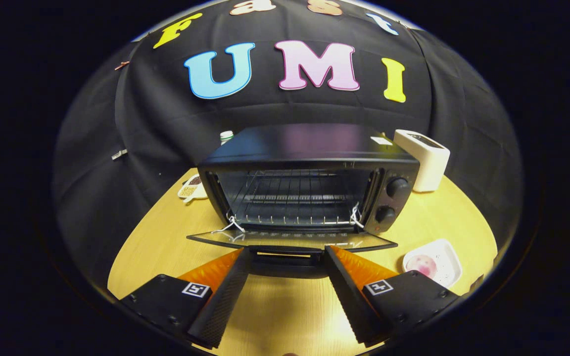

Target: Open the toaster oven, put the food inside, and close the toaster oven door.

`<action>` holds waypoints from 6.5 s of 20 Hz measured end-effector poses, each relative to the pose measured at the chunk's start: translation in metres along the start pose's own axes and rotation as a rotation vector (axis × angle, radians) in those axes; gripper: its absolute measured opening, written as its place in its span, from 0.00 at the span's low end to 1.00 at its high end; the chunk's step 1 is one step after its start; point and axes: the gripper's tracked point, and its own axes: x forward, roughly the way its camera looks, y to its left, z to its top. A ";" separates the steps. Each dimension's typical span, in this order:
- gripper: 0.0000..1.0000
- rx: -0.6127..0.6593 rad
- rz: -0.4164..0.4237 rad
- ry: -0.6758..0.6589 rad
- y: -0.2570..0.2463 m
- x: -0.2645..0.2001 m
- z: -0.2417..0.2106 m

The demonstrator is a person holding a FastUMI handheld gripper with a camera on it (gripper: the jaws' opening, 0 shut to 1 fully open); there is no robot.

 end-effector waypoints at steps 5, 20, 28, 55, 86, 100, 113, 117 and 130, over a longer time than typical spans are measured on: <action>0.97 0.011 -0.024 0.208 -0.024 0.007 -0.067; 0.99 -0.117 -0.055 0.033 -0.177 -0.052 0.020; 0.99 -0.054 -0.131 0.063 -0.300 -0.053 0.036; 0.67 -0.115 0.025 0.484 -0.376 -0.002 -0.091; 0.06 0.321 0.288 0.594 -0.339 -0.034 -0.078; 0.05 0.650 0.196 0.420 -0.307 -0.083 -0.042; 0.05 0.704 0.238 0.311 -0.195 -0.112 -0.017; 0.05 0.741 0.280 0.311 -0.148 -0.098 -0.013; 0.05 0.839 0.277 0.287 -0.065 -0.007 0.001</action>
